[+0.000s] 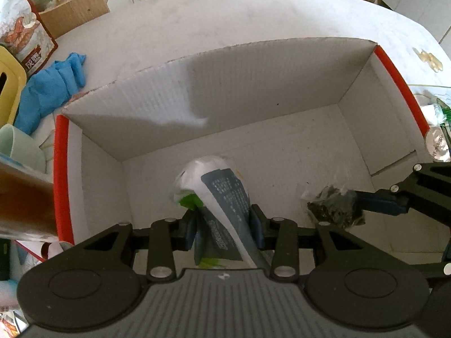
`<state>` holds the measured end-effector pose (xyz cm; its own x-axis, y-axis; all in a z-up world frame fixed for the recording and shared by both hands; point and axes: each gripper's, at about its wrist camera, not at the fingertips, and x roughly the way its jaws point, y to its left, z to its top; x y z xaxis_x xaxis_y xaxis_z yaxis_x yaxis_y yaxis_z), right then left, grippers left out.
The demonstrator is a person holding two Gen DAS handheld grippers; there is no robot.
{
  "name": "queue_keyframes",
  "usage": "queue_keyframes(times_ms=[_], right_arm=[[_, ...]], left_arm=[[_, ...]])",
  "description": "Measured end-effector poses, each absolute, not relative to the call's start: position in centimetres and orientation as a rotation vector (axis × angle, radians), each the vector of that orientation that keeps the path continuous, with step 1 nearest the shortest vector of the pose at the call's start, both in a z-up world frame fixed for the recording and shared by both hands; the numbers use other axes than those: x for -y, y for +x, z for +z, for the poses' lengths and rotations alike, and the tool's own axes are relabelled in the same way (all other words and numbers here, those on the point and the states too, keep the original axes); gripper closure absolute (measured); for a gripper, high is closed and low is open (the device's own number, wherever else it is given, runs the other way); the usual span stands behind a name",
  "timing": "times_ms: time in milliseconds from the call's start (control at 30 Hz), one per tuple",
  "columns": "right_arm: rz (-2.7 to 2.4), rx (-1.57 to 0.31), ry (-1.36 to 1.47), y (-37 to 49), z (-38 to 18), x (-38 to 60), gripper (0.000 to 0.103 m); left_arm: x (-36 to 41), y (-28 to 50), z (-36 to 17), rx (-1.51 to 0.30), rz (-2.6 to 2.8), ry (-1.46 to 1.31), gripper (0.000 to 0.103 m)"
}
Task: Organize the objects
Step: 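Open right tool dropping dark packet in box while left tool releases white bag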
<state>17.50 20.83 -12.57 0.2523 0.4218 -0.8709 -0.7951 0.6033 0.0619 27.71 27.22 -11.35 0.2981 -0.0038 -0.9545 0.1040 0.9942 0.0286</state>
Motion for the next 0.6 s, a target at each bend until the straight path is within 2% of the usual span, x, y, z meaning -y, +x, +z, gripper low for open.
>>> queue_keyframes(times_ms=[167,333,400,433,600], right_arm=[[0.861,-1.024,-0.433,17.7,-12.7,-20.6,0.067],[0.877,-1.015,-0.415,17.7,-12.3,-20.4,0.059],[0.887,-1.0,-0.399,17.5,-12.0,-20.1,0.054],[0.89,-0.991,-0.391,17.3,-11.7,-19.8,0.052],[0.899,-0.957,-0.35,17.1,-10.3,-18.7,0.049]], left_arm=[[-27.1,27.7,-11.8,-1.265,-0.066,0.111,0.06],[-27.1,27.4,-11.5,-1.25,-0.062,0.112,0.05],[-27.1,27.1,-11.2,-1.239,-0.057,0.12,0.039],[-27.1,27.0,-10.9,-1.23,-0.053,0.121,0.037],[-27.3,26.4,-9.7,-1.199,-0.041,0.108,0.037]])
